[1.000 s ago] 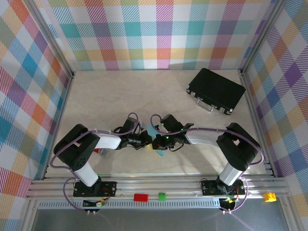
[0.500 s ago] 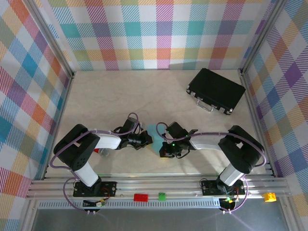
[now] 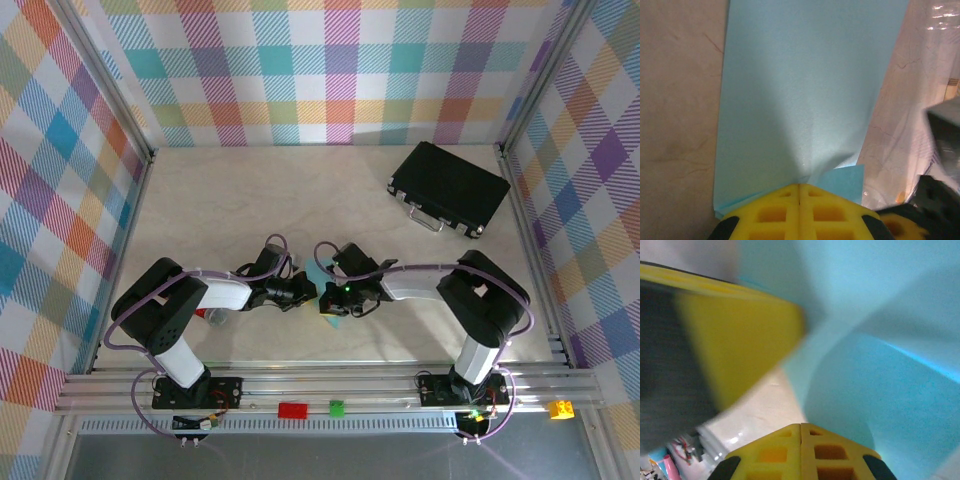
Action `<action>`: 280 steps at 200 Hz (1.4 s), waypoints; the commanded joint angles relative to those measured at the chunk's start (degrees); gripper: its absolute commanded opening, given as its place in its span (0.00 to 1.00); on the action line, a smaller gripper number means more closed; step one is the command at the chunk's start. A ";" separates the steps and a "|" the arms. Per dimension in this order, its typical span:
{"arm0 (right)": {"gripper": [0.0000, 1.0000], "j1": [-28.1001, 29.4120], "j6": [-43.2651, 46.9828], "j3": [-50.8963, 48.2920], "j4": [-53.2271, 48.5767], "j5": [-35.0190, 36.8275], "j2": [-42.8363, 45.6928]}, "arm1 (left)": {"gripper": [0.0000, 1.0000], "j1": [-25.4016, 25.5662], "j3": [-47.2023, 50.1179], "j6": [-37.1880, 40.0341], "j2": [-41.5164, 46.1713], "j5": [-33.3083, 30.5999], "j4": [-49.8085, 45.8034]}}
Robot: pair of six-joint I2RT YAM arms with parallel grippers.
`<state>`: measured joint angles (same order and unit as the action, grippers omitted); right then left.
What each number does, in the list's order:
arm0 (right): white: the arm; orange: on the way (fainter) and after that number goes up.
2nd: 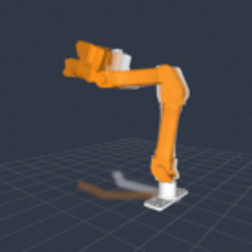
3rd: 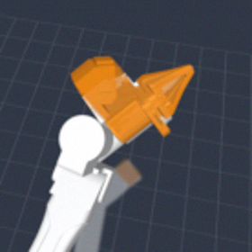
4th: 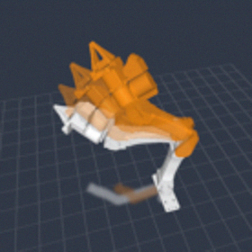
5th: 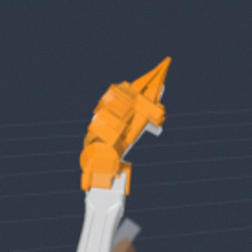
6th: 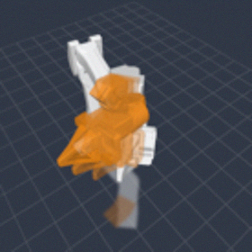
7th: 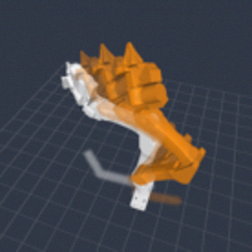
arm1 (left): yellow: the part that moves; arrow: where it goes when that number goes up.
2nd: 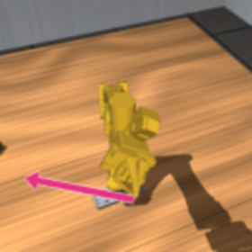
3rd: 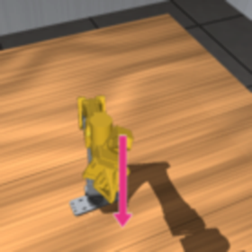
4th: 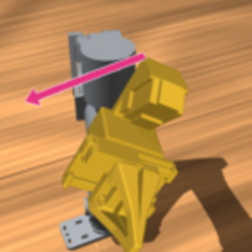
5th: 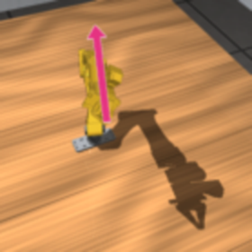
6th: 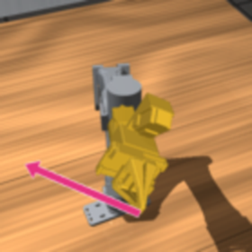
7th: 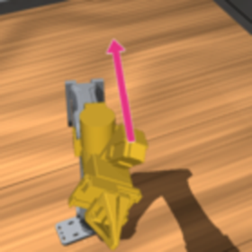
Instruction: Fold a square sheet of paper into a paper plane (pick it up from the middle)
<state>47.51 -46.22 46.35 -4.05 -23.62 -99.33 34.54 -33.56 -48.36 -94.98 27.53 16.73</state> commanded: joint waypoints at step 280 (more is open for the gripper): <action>0.02 0.84 -3.71 -8.86 -1.08 4.08 0.82 | 0.07 0.13 -1.68 0.75 6.48 -3.09 -5.42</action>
<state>47.81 -49.30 39.38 3.01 -21.47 -95.70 34.74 -32.82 -49.43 -92.79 25.71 15.86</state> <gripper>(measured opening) 0.058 0.056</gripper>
